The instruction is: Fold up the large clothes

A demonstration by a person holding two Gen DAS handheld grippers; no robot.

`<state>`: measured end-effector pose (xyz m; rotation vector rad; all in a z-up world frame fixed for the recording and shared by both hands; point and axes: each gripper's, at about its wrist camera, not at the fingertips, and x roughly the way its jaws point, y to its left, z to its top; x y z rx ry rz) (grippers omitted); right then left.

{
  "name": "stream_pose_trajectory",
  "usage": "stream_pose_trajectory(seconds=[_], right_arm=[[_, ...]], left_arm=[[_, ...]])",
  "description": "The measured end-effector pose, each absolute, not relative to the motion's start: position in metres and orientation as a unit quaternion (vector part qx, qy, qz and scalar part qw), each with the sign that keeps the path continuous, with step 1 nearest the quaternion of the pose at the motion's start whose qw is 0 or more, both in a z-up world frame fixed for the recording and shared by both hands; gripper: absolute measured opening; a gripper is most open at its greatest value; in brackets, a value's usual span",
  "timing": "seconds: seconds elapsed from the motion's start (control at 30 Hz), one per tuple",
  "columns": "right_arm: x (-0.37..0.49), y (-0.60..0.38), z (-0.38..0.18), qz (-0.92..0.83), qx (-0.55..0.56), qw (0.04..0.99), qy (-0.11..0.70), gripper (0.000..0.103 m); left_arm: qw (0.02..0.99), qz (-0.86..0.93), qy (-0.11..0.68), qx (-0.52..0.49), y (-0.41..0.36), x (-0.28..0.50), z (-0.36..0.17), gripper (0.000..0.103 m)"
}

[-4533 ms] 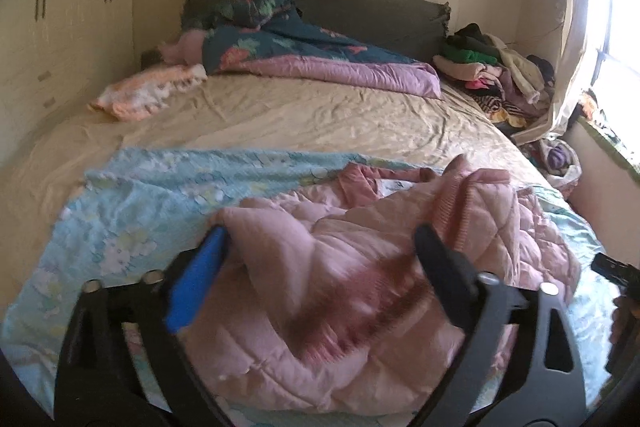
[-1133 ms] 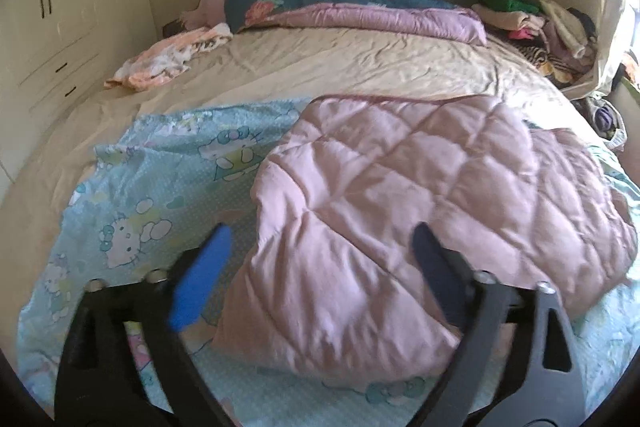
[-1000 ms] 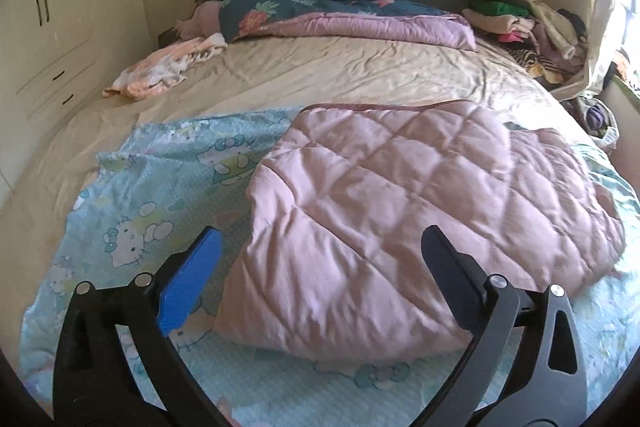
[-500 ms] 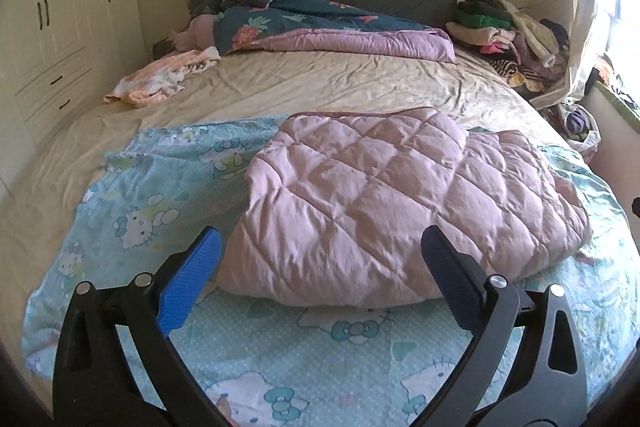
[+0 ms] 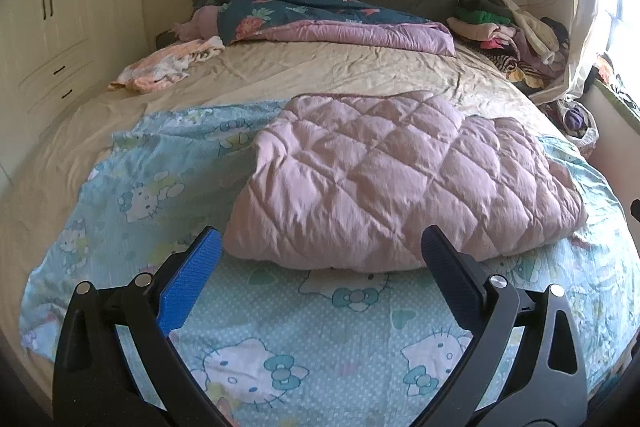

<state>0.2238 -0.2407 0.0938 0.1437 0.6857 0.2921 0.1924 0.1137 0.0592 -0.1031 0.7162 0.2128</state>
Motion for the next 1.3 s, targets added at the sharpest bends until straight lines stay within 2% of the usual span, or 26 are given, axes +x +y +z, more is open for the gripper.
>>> stream_pose_trajectory(seconds=[0.23,0.53,0.93,1.3], right_arm=[[0.229,-0.248,0.070,0.111,0.097,0.921,0.361,0.099],[0.263,-0.265,0.019,0.059,0.177,0.887,0.423,0.099],[0.319,-0.273,-0.029,0.044,0.287,0.845,0.448,0.099],[0.361,-0.276,-0.065,0.076,0.351,0.824,0.438,0.099]], left_arm=[[0.917,0.102,0.377,-0.084,0.122,0.193,0.032,0.094],[0.853,0.078,0.430,-0.284,0.169,0.218,-0.027,0.093],[0.814,0.069,0.408,-0.408,0.194,0.260,-0.063,0.093],[0.804,0.063,0.379,-0.454,0.200,0.286,-0.087,0.095]])
